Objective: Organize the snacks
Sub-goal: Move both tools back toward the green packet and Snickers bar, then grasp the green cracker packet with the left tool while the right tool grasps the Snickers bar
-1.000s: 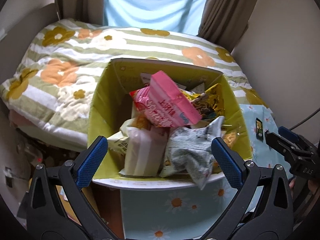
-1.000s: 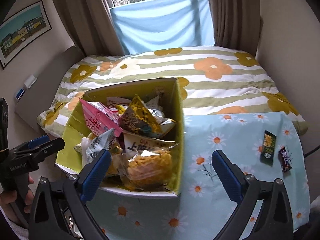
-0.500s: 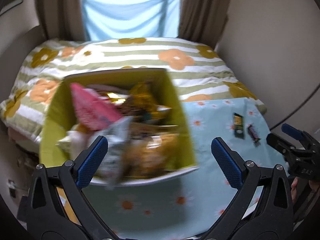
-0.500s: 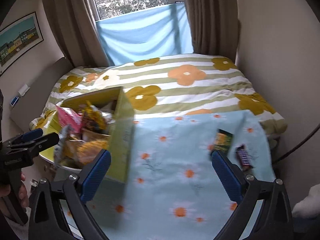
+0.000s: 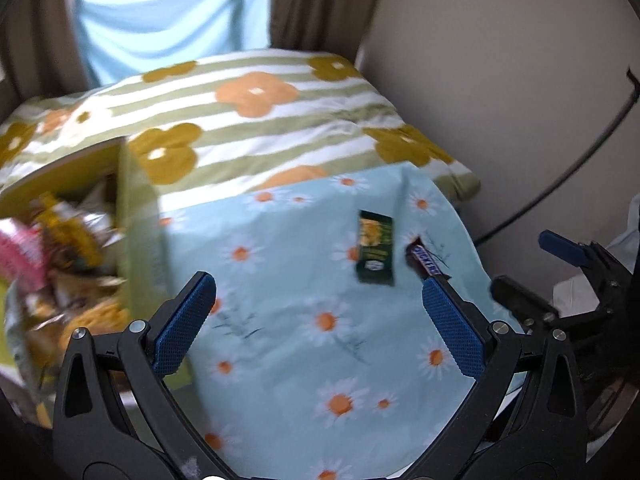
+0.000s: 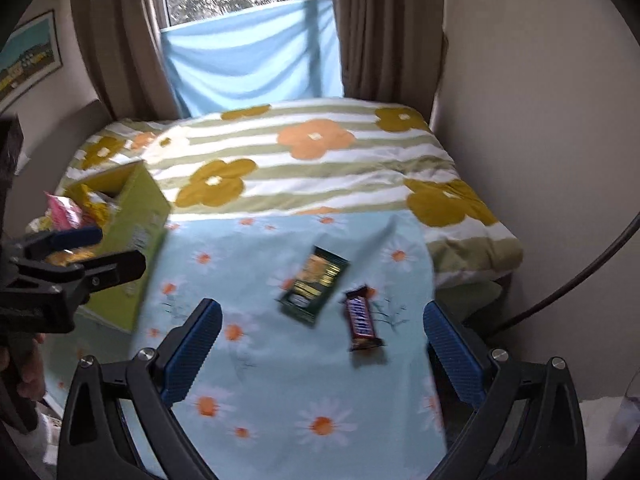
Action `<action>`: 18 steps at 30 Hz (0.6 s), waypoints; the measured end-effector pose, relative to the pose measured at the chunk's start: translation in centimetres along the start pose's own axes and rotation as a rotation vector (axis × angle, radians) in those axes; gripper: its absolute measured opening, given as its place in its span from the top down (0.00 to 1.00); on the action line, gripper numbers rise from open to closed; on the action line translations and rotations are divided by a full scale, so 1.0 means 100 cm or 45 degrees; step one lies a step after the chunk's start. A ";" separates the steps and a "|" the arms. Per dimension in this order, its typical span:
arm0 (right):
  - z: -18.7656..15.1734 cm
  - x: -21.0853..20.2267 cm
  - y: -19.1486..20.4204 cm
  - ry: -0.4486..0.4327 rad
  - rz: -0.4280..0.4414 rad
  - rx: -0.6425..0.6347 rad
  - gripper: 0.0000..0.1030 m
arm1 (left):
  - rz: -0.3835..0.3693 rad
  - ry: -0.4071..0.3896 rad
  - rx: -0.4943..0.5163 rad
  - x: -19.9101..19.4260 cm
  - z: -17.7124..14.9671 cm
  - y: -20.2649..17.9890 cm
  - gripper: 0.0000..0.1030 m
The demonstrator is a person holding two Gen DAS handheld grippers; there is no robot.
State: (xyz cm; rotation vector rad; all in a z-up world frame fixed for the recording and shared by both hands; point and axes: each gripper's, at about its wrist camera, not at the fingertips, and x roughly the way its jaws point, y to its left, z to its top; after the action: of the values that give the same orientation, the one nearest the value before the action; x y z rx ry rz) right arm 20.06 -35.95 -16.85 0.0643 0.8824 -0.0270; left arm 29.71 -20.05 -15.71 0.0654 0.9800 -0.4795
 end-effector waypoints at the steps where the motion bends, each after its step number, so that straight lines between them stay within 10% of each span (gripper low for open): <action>1: -0.001 0.005 -0.003 0.012 -0.002 -0.001 0.02 | -0.011 0.026 0.034 0.013 0.005 -0.009 0.01; 9: -0.017 0.056 -0.029 0.119 -0.034 -0.015 0.04 | -0.064 0.220 0.207 0.103 0.026 -0.051 0.01; 18: -0.023 0.116 -0.035 0.220 -0.042 -0.095 0.27 | -0.083 0.406 0.286 0.189 0.033 -0.067 0.11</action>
State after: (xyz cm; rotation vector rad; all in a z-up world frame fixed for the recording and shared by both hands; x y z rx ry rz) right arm 25.46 -39.23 -27.46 -0.0182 1.0560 -0.0192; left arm 38.20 -33.67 -28.12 0.3208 1.2391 -0.6508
